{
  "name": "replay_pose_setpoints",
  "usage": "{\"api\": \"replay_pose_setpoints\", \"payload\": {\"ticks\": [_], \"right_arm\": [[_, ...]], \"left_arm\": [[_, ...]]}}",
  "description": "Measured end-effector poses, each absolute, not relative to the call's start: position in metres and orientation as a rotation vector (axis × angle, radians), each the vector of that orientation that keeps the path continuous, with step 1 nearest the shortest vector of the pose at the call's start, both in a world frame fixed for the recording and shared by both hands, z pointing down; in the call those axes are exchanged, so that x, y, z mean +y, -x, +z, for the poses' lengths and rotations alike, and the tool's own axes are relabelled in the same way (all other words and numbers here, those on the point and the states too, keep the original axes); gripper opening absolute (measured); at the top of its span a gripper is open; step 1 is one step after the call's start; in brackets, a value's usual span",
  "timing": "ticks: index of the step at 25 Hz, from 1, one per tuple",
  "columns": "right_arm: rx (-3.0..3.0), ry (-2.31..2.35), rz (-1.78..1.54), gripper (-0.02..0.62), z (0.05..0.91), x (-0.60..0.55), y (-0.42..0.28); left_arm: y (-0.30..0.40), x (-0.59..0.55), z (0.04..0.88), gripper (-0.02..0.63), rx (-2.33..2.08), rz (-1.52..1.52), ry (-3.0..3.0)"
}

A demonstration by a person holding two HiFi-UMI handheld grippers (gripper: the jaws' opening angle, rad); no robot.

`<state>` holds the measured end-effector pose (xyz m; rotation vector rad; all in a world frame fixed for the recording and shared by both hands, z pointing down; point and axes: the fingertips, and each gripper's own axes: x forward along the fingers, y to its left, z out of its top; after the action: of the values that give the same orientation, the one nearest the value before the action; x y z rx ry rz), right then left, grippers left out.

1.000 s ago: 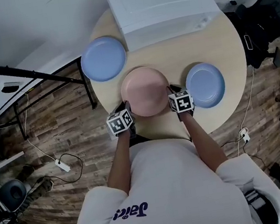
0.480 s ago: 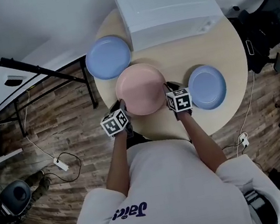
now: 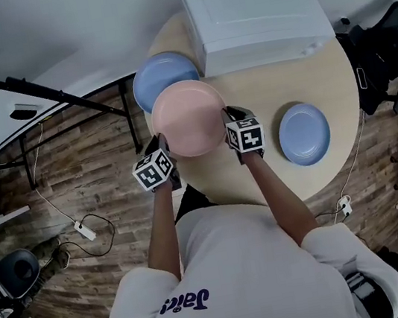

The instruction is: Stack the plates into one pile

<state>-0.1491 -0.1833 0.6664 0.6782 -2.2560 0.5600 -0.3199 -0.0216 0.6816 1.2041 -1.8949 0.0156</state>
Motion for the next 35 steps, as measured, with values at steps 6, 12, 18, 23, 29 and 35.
{"api": "replay_pose_setpoints", "payload": {"ticks": [6,12,18,23,29,35], "right_arm": [[-2.277,-0.729,0.584,0.054,0.665,-0.206,0.201],[-2.262,-0.806,0.608,0.054,0.675,-0.228,0.240],[-2.211,-0.870,0.634,0.054,0.695,-0.234,0.259],[-2.186,-0.921,0.653,0.055,0.707,-0.238,0.265],[-2.150,-0.971,0.650,0.055,0.715,-0.244,0.265],[-2.137,-0.990,0.614,0.055,0.720,-0.246,0.269]], "left_arm": [[0.374,-0.046,0.674,0.061,-1.942,0.055,-1.242],[0.421,-0.075,0.677,0.061,-1.964,0.107,-1.283],[0.450,-0.095,0.694,0.061,-1.955,0.169,-1.314],[0.463,-0.109,0.706,0.061,-1.950,0.217,-1.353],[0.467,-0.124,0.721,0.061,-1.928,0.300,-1.400],[0.468,-0.126,0.735,0.063,-1.900,0.332,-1.419]]}}
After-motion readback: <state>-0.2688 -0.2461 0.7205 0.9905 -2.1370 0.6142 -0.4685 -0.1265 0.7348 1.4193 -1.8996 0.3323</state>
